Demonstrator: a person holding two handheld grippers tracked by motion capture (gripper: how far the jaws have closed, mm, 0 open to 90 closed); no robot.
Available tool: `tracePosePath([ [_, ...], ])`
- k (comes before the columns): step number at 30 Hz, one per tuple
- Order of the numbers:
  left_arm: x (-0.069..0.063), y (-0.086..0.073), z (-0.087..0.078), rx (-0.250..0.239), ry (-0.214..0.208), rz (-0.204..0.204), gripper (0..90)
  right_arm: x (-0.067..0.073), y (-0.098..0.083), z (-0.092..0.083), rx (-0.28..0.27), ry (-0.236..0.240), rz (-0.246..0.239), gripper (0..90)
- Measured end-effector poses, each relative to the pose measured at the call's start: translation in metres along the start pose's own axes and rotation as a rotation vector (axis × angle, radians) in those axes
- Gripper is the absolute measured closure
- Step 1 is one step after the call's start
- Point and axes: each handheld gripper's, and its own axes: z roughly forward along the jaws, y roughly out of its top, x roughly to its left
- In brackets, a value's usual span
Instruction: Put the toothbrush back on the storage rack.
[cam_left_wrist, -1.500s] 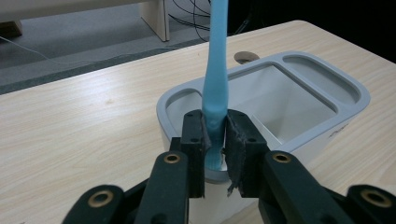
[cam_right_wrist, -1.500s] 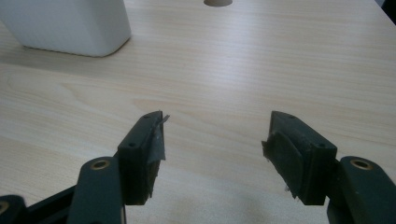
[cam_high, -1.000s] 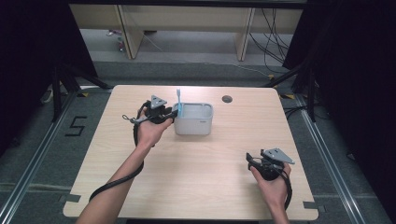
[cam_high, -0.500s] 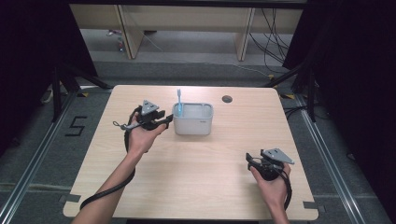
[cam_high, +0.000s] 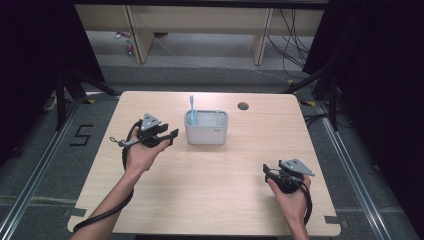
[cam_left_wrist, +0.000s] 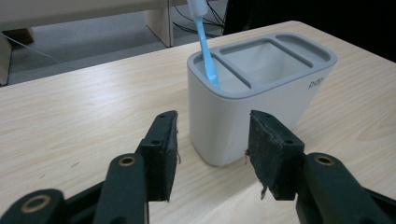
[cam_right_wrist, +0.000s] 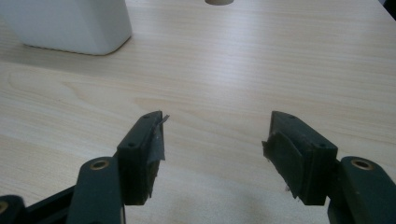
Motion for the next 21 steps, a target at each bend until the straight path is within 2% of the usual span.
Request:
tracePosePath([
  [7,0.008,-0.012,-0.012,-0.006,0.007,-0.003,49.0,0.001,0.000,-0.001,0.007,0.001,0.009,37.3],
  [16,0.010,-0.028,-0.029,-0.033,0.011,-0.004,47.1,0.000,0.000,-0.001,0.002,-0.002,0.006,37.3],
  [21,0.011,-0.036,-0.036,-0.031,0.015,-0.004,46.8,0.000,0.000,-0.001,0.001,-0.002,0.009,37.2],
])
